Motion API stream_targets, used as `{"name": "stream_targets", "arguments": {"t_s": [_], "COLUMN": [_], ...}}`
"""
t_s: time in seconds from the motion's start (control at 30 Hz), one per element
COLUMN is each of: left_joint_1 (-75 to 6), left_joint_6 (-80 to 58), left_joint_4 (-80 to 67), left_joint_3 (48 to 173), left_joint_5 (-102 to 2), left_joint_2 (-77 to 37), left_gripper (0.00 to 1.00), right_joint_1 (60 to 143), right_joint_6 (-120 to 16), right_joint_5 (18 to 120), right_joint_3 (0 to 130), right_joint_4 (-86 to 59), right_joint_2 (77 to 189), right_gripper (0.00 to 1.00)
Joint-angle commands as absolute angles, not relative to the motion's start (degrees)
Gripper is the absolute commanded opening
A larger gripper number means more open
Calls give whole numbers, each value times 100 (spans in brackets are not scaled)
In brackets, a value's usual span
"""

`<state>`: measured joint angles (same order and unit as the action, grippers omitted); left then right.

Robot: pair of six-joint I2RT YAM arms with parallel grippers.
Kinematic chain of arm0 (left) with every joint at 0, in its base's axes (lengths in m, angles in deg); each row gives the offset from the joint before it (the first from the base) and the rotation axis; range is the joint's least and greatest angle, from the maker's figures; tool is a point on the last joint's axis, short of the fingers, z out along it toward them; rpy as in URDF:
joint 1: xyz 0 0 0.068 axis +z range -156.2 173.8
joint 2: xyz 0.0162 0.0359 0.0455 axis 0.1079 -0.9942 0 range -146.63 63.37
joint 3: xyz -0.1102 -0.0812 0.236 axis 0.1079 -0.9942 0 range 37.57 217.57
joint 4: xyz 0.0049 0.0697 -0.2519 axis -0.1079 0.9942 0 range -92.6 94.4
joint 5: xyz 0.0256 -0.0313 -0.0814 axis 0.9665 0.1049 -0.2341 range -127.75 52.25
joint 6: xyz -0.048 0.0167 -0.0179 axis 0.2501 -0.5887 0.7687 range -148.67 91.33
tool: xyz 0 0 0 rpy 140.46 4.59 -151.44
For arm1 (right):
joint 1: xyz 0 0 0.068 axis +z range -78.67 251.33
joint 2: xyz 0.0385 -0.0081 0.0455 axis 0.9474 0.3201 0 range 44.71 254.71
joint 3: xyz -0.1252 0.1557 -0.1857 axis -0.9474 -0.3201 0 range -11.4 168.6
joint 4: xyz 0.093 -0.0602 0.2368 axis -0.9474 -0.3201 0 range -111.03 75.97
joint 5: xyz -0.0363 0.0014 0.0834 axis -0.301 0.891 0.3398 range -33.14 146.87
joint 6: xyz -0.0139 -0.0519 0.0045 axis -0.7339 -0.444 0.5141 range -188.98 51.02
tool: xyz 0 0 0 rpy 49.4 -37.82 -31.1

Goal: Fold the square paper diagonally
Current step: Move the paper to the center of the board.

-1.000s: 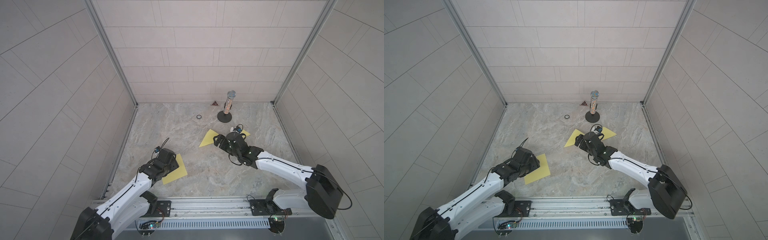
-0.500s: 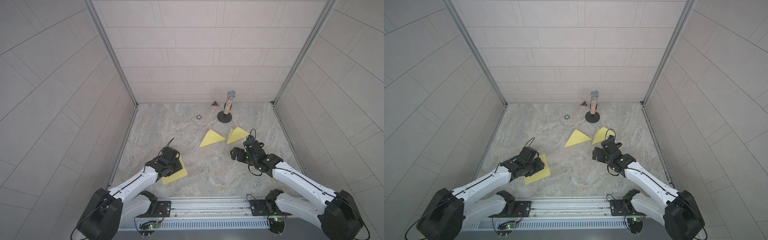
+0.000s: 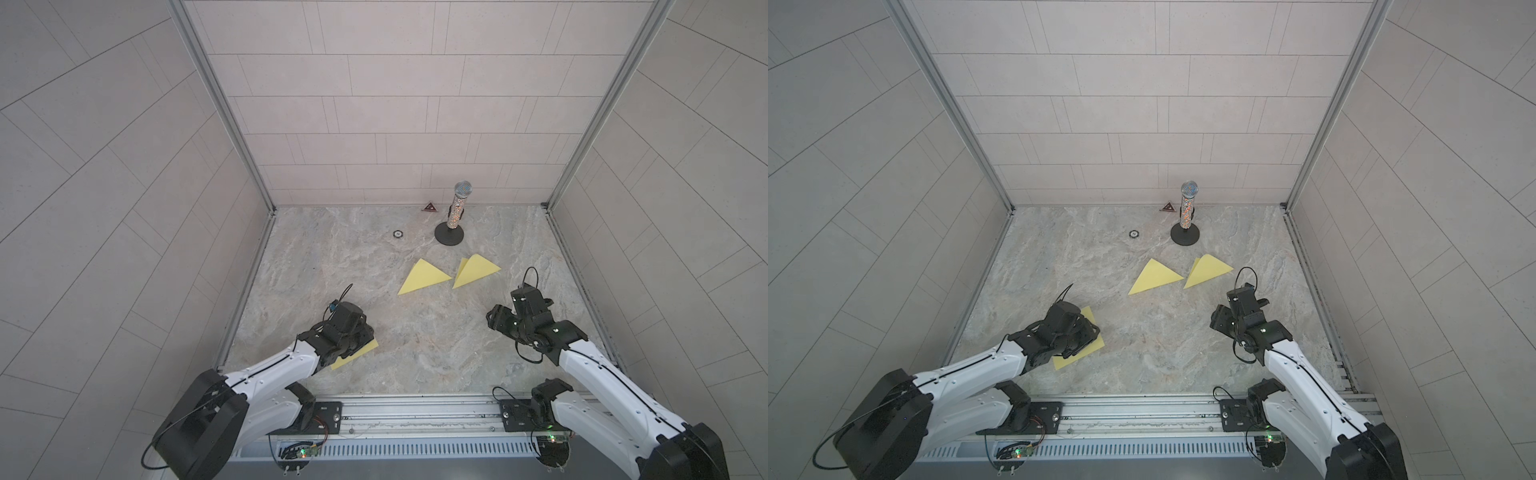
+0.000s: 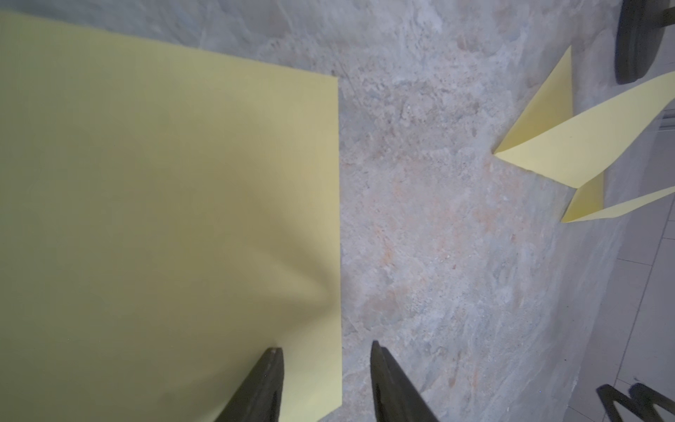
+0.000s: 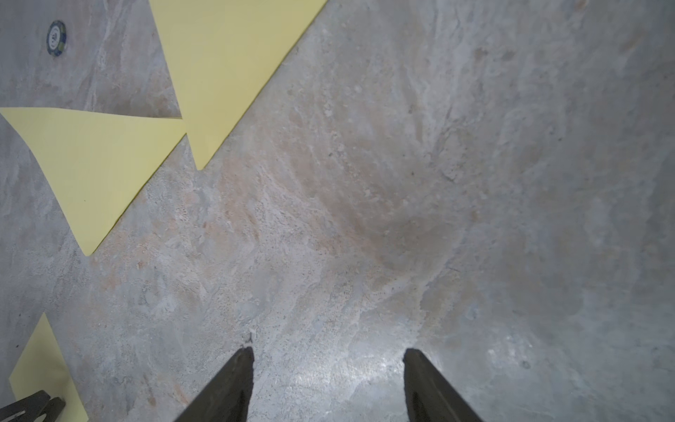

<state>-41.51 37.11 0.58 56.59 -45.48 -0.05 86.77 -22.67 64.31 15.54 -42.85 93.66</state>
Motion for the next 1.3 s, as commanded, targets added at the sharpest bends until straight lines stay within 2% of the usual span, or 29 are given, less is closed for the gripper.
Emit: {"name": "stream_targets", "arguments": {"t_s": [0.0, 0.23, 0.37, 0.47, 0.57, 0.7, 0.8, 0.93, 1.07, 1.17, 1.27], "left_joint_1": [-4293, -4565, -4970, -4998, -4997, -4951, -4268, -3383, -3250, -3182, -3177], "left_joint_6": [4040, 4831, 4746, 4644, 4015, 3160, 2812, 2456, 2241, 2284, 2276], "left_joint_4": [-591, -2312, -2414, -2597, -1430, 799, 1600, 1781, 1733, 1596, 1490], "left_joint_3": [5680, 6148, 6565, 6536, 6627, 6873, 6760, 6490, 6463, 6411, 6356], "left_joint_5": [-4542, -4954, -4990, -5128, -4776, -3476, -3503, -4120, -4206, -4366, -4458], "left_joint_2": [-239, -1400, -1877, -1772, -1053, 245, 760, 786, 402, 108, -104], "left_gripper": [46, 40, 40, 39, 39, 39, 40, 38, 36, 32, 31], "right_joint_1": [8636, 8636, 8632, 8636, 8677, 9026, 9600, 10459, 11383, 11779, 12036], "right_joint_6": [-2423, -2544, -2401, -2400, -2548, -2437, -2132, -1594, -1180, -1041, -877], "right_joint_5": [6828, 7069, 7114, 7251, 7452, 7565, 7300, 7009, 6788, 6822, 6829], "right_joint_3": [1509, 1419, 1209, 1042, 1035, 1108, 1230, 1416, 1770, 2214, 2544], "right_joint_4": [-4503, -4548, -4522, -4472, -4488, -4354, -4141, -3608, -2962, -2770, -2400], "right_joint_2": [9444, 9501, 9213, 9014, 8970, 9029, 9183, 9604, 10424, 11169, 11777], "right_gripper": [68, 74, 74, 72, 72, 72, 70, 66, 56, 45, 43]}}
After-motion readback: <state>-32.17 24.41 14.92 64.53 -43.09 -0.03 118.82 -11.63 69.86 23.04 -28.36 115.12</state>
